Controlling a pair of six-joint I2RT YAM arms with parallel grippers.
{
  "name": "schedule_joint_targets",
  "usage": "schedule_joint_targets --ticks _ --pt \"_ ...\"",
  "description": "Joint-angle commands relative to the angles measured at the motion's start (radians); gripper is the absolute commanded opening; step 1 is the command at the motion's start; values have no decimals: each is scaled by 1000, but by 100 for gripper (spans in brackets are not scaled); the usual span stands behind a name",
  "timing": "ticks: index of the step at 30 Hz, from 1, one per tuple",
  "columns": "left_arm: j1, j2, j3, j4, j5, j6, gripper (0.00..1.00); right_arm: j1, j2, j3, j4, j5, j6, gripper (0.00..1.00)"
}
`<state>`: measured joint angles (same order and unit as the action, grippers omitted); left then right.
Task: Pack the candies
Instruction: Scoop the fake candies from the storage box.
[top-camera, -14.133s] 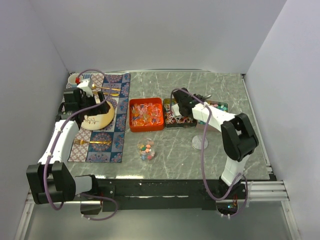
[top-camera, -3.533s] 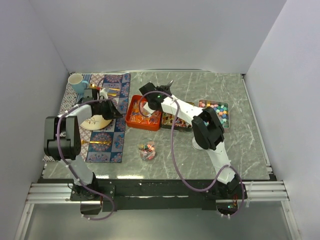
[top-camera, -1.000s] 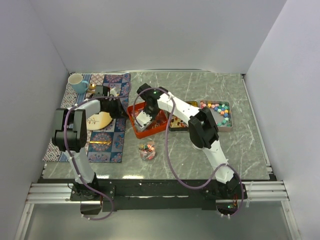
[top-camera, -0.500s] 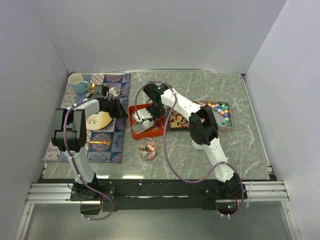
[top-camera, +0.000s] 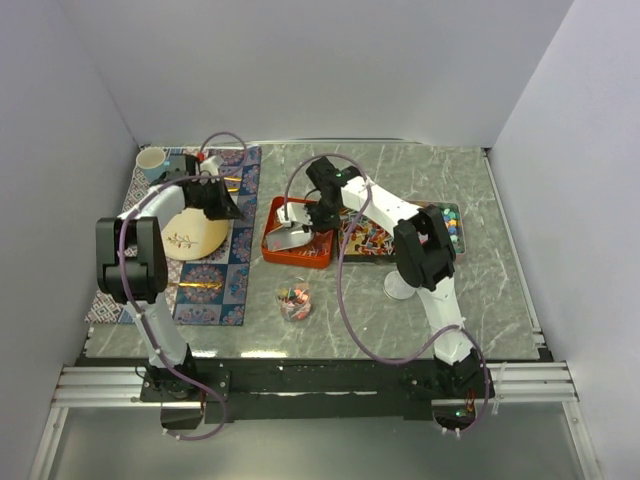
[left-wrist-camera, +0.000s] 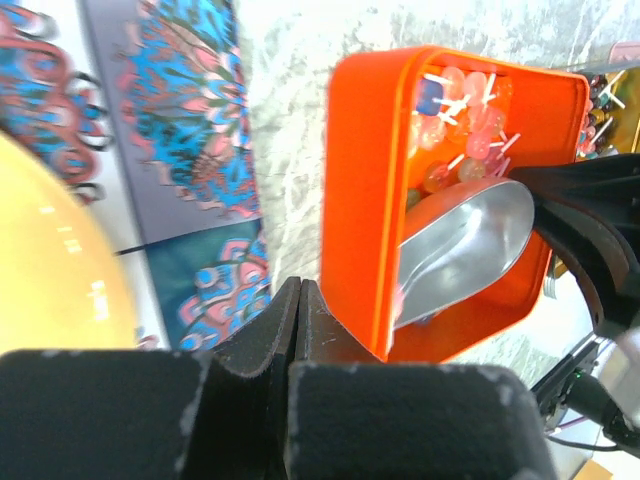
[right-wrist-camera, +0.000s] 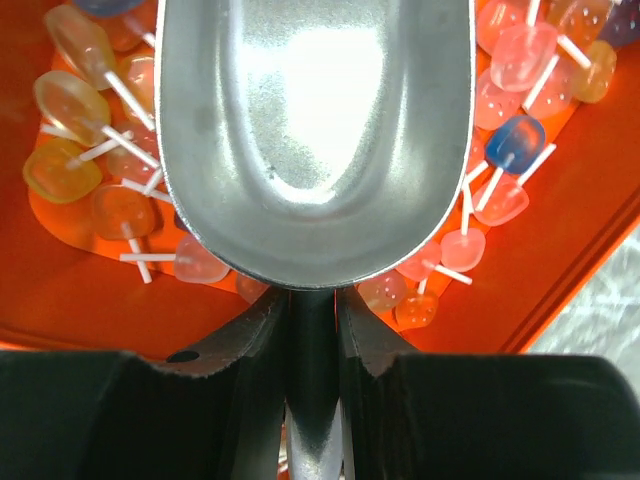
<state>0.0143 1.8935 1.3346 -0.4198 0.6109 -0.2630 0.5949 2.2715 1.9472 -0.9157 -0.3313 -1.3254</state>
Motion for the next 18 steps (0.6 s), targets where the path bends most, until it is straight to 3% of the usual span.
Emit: schedule_joint_targets --ticks 1,3,6,18 --pt "35 -2 81 -86 32 83 1 -7 -40 -48 61 96 64 0" --pt "35 -1 100 -97 23 97 1 5 -1 4 14 225 91 0" --pt "35 -1 109 -88 29 87 1 -1 23 114 -34 206 127 0" --pt "35 -19 127 -106 15 96 1 -41 -136 -53 75 117 212 0"
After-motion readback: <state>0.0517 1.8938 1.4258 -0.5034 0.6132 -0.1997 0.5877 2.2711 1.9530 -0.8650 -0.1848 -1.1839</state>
